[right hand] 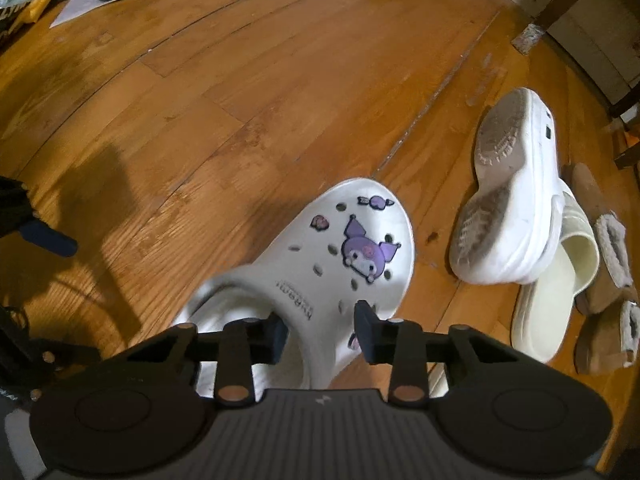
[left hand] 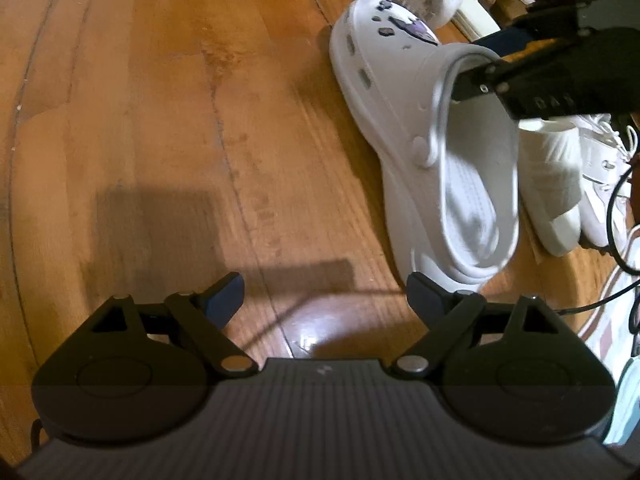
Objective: Organize scattered shoes
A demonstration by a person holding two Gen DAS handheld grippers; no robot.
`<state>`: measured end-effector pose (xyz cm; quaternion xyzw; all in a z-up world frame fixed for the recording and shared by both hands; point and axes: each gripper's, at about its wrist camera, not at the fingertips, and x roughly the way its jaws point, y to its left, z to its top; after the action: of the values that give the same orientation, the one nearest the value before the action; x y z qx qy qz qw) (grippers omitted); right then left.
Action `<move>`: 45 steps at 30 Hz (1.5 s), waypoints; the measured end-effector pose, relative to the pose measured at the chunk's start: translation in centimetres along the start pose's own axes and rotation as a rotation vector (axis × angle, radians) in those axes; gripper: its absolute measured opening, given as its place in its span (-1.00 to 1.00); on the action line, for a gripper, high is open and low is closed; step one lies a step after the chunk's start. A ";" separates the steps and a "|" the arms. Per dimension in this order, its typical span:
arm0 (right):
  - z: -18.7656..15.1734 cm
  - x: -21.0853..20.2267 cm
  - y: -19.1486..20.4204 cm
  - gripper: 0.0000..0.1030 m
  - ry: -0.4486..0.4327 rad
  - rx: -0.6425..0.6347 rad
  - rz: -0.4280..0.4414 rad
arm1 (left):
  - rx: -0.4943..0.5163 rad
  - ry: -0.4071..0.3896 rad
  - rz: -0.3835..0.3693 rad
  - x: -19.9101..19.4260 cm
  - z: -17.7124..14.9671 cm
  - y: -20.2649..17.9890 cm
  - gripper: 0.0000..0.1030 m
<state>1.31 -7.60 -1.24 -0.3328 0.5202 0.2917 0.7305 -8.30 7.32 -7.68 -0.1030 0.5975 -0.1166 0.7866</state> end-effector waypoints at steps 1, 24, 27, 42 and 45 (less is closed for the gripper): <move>0.1 0.1 0.1 -0.29 0.001 -0.003 -0.005 | -0.011 -0.001 -0.008 -0.1 0.1 0.3 0.73; -2.0 -1.7 -5.6 -0.56 0.045 0.631 0.251 | -0.205 -0.196 -0.124 -4.1 0.2 5.1 0.80; -1.5 -2.7 -2.2 -0.47 0.003 0.392 0.124 | -0.203 -0.166 -0.107 -3.5 0.2 5.1 0.80; 0.7 2.1 3.3 -0.27 0.009 -0.231 -0.150 | -0.224 -0.108 -0.099 -2.3 0.1 5.3 0.80; 0.8 1.9 2.4 -0.36 0.032 -0.140 -0.104 | -0.211 -0.095 -0.092 -2.1 -0.2 5.2 0.80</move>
<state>0.46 -5.41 -3.29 -0.4142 0.4920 0.2839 0.7112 -8.68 12.92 -7.41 -0.2181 0.5633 -0.0841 0.7924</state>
